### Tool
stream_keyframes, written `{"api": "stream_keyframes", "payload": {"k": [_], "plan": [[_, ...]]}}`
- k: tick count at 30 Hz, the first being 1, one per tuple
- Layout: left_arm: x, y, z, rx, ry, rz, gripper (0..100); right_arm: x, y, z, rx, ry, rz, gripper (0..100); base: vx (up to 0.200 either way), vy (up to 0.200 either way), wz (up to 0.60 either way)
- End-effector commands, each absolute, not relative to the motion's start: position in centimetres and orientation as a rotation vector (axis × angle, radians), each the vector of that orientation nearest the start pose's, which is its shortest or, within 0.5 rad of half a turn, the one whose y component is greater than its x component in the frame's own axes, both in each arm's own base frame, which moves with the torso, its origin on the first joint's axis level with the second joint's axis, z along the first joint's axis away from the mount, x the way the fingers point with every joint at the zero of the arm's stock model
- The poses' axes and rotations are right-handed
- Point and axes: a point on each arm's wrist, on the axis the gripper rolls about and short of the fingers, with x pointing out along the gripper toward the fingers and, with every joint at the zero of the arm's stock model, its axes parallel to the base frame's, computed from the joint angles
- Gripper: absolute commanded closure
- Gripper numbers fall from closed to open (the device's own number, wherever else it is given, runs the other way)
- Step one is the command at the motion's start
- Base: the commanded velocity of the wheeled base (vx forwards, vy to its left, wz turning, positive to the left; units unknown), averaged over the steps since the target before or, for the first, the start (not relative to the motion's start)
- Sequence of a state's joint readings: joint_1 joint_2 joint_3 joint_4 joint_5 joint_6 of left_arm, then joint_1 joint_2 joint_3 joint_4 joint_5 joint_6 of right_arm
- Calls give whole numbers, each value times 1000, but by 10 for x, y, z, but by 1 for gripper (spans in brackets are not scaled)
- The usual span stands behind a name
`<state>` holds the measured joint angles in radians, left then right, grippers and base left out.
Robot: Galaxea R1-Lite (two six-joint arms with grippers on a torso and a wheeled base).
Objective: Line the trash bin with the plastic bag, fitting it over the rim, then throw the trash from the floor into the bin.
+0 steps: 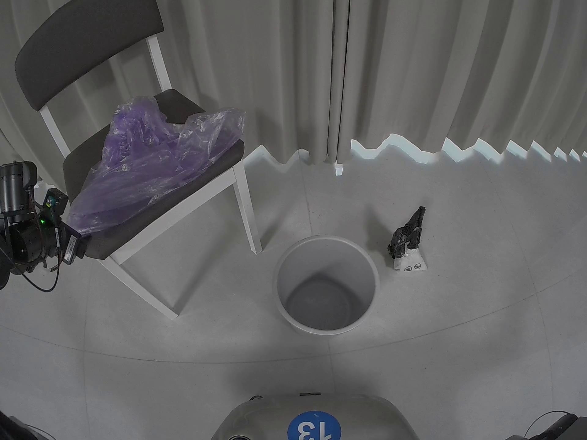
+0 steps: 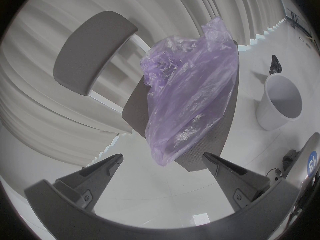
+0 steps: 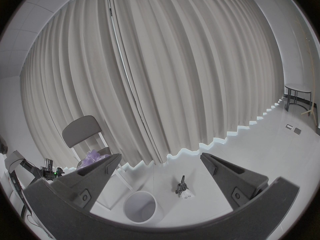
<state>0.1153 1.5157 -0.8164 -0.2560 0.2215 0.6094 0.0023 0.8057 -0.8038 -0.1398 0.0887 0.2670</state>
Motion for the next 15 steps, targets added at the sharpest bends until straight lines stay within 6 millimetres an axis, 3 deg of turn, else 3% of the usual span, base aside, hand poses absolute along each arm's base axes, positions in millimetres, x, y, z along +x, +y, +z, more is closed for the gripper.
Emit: {"api": "stream_keyframes", "payload": {"k": [1, 15], "plan": [[272, 37, 194, 618, 548, 184, 0, 69, 2, 306, 260, -127, 108, 0, 0, 0, 0], [295, 44, 206, 604, 469, 230, 0, 77, 3, 304, 262, -96, 125, 0, 0, 0, 0]]}}
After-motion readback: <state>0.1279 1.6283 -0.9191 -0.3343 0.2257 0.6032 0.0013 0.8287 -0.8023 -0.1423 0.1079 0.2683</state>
